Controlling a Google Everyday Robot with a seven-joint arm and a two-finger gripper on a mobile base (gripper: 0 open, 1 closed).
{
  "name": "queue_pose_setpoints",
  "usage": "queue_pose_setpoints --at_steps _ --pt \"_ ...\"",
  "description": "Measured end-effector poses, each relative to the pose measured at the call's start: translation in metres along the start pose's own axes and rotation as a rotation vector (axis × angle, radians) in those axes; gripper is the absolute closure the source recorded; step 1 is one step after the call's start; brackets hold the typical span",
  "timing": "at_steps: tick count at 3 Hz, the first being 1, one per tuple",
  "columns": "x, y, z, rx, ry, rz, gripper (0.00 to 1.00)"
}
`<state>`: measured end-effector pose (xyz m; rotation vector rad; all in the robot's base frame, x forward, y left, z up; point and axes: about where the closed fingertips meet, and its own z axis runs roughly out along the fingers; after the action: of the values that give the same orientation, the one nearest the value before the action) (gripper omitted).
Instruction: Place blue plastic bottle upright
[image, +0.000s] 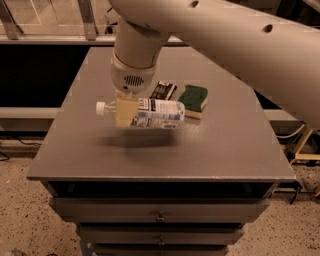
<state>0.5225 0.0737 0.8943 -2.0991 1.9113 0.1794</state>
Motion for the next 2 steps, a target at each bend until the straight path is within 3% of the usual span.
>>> queue_pose_setpoints --at_steps 1,2 --pt "-0.014 -0.001 -0.056 0.07 -0.14 -0.008 1.0" --pt "-0.025 0.009 -0.085 0.123 -0.319 -0.049 1.0"
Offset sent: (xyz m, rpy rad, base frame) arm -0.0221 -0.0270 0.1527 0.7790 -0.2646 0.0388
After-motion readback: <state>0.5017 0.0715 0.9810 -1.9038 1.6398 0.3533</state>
